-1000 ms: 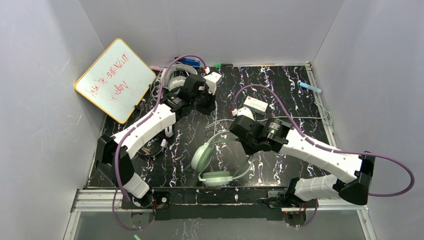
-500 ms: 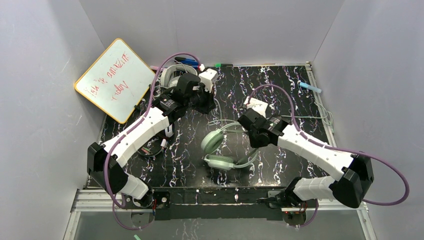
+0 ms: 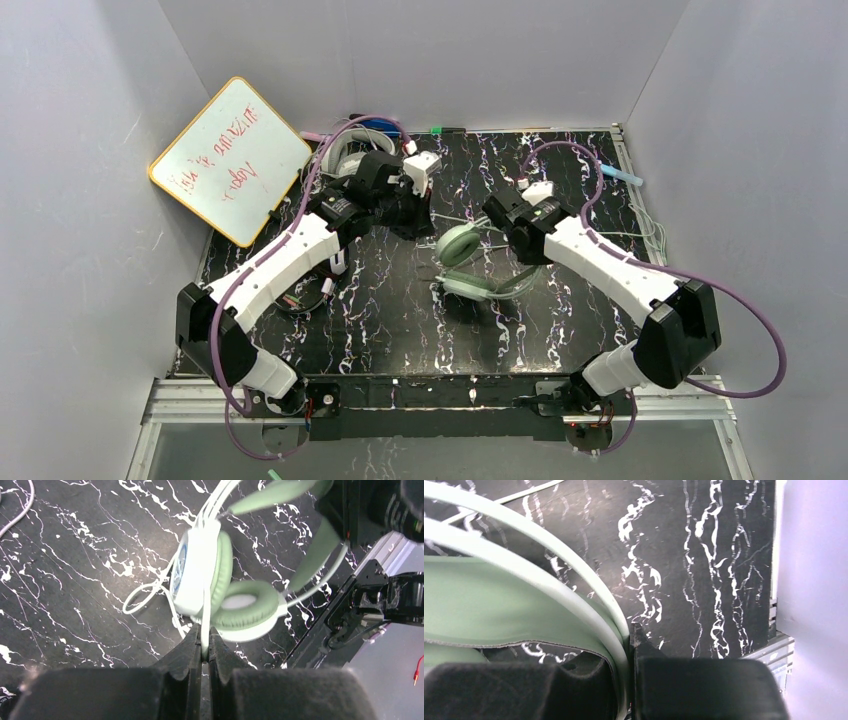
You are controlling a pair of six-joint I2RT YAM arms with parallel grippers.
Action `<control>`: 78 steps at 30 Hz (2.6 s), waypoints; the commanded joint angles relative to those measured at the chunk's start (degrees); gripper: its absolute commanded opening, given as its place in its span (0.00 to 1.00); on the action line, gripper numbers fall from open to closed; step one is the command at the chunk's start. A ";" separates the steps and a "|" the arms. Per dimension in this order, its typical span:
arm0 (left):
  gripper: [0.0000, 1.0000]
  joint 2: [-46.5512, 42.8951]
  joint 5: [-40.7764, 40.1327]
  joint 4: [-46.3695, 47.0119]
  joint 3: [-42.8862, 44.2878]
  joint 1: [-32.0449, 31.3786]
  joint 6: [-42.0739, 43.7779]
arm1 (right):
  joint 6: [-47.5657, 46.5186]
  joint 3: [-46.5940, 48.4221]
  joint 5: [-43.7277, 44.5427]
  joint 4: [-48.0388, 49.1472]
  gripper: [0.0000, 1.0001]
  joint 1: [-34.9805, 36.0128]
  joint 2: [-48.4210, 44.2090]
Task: Wrap the headphones
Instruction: Wrap the headphones cable around the headphones.
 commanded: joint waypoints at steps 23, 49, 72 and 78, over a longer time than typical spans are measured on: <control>0.11 -2.68 17.94 24.77 -10.88 -3.87 -21.02 | 12.13 17.89 3.69 6.68 0.01 -5.89 2.34; 0.42 -20.00 11.83 17.50 -27.64 -6.08 -6.69 | 0.13 34.58 -0.91 9.86 0.01 -9.20 -4.07; 0.00 -21.73 -26.08 5.80 -8.10 -5.81 5.77 | -13.79 37.83 -3.16 0.81 0.01 -10.30 -0.34; 0.42 -21.59 -22.39 9.07 -9.61 -5.75 7.42 | -13.37 35.54 -3.23 2.96 0.01 -10.31 -2.47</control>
